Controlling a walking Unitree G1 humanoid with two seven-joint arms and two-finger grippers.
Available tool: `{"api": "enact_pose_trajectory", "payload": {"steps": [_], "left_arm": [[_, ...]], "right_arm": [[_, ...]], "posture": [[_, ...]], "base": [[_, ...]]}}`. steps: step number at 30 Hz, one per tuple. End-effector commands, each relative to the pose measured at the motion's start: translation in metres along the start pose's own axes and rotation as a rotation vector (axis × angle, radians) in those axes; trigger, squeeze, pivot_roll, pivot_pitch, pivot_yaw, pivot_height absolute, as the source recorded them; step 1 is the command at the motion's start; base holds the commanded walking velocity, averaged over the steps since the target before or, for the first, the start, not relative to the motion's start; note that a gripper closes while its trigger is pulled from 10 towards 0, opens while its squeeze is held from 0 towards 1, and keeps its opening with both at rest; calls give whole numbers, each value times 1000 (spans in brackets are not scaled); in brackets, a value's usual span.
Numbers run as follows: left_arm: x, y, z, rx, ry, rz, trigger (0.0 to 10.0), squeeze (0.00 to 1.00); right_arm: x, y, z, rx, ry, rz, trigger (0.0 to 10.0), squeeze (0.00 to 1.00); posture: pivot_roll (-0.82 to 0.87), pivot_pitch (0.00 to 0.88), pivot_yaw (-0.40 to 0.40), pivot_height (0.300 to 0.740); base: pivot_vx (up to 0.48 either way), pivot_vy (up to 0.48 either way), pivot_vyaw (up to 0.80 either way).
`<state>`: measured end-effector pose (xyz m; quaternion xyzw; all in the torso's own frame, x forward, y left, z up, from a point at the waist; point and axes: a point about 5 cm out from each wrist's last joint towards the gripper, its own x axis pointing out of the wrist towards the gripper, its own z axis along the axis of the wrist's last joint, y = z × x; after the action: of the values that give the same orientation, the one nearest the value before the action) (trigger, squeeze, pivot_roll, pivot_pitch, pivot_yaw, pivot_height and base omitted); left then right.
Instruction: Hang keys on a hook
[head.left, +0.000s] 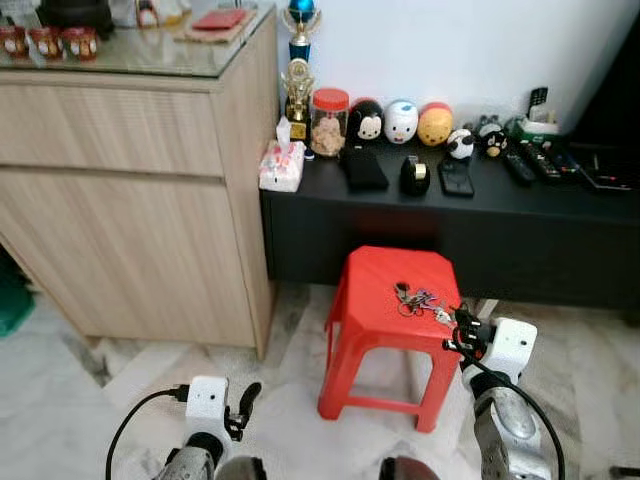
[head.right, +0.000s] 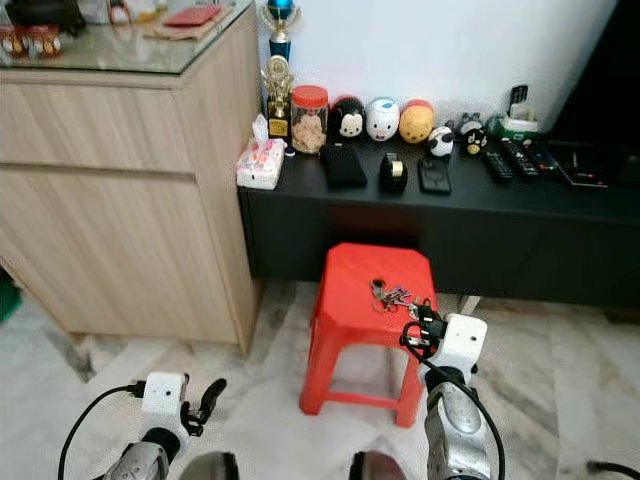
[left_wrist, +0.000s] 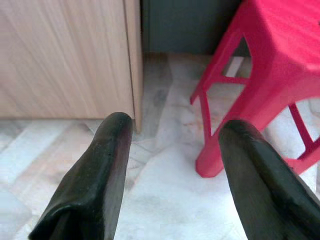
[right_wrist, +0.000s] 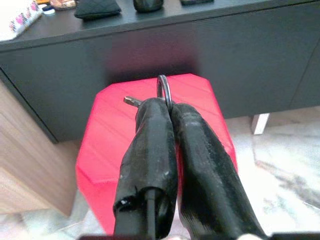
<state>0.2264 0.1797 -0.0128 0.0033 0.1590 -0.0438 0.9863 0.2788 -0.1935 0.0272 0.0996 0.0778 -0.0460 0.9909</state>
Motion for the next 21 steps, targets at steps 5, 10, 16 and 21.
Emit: {"api": "enact_pose_trajectory", "payload": {"steps": [5,10,16,21], "left_arm": [[1,-3,1,-6,-8,-16,10000,0],[1,-4,0,-6,-9,-22,10000,0],[1,-6,0,-12,-9,-24,10000,0],[1,-6,0,-18,-11,-22,10000,0]], "right_arm": [[4,1,11,5,-41,-1,10000,0],[4,-1,10,5,-36,-9,10000,0],[5,-5,8,-3,-16,-57,10000,0],[5,-5,9,-11,-11,-63,10000,0]], "posture": [[-2,0,-58,740],[-2,0,-58,740],[-4,0,-63,740],[-5,0,-66,740]], "base": [[-259,0,0],[-480,0,0],[-480,0,0],[-480,0,0]]}}
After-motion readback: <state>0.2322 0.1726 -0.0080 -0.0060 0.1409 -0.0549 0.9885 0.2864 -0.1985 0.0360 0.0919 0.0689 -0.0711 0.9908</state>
